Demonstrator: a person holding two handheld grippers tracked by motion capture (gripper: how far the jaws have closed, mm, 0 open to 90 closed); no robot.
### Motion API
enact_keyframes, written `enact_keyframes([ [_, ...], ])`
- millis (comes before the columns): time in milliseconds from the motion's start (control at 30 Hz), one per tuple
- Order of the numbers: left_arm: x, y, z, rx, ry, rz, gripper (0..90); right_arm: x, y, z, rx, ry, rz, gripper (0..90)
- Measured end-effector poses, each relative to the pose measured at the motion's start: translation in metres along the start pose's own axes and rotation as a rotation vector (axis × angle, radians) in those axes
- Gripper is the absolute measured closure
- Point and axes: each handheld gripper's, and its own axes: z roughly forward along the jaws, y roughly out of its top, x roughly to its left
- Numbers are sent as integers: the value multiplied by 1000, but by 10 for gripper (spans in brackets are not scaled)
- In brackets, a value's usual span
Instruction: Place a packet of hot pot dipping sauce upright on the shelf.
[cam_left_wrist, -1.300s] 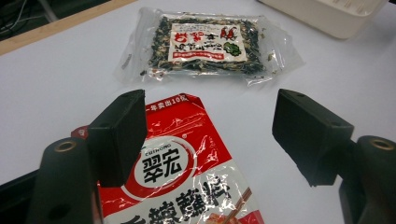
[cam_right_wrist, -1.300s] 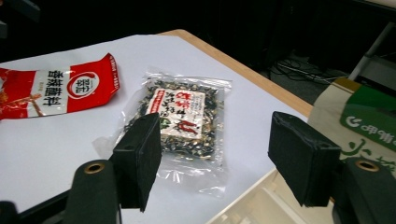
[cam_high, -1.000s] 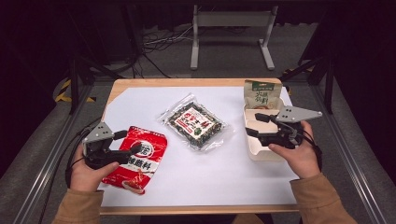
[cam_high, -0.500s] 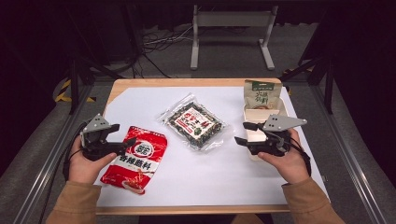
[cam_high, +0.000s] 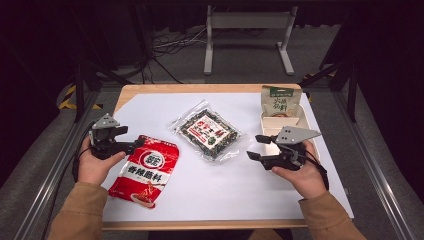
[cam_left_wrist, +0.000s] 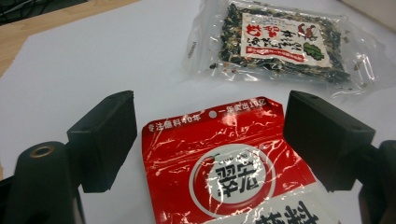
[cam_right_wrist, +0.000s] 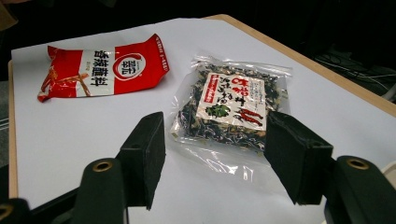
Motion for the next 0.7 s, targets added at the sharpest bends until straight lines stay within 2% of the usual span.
enact_keyframes([
  [167,8,2,11,19,-3,-6,182,4,-2,1,7,7,-2,388],
  [267,14,1,18,14,2,-8,181,5,-4,0,9,6,-1,387],
  [500,32,0,37,37,-49,-87,180,4,-7,1,10,15,10,384],
  [600,37,-2,46,70,-56,-120,176,4,-7,1,12,20,9,382],
  [700,41,-4,52,93,-53,-127,174,5,-7,2,10,27,10,381],
])
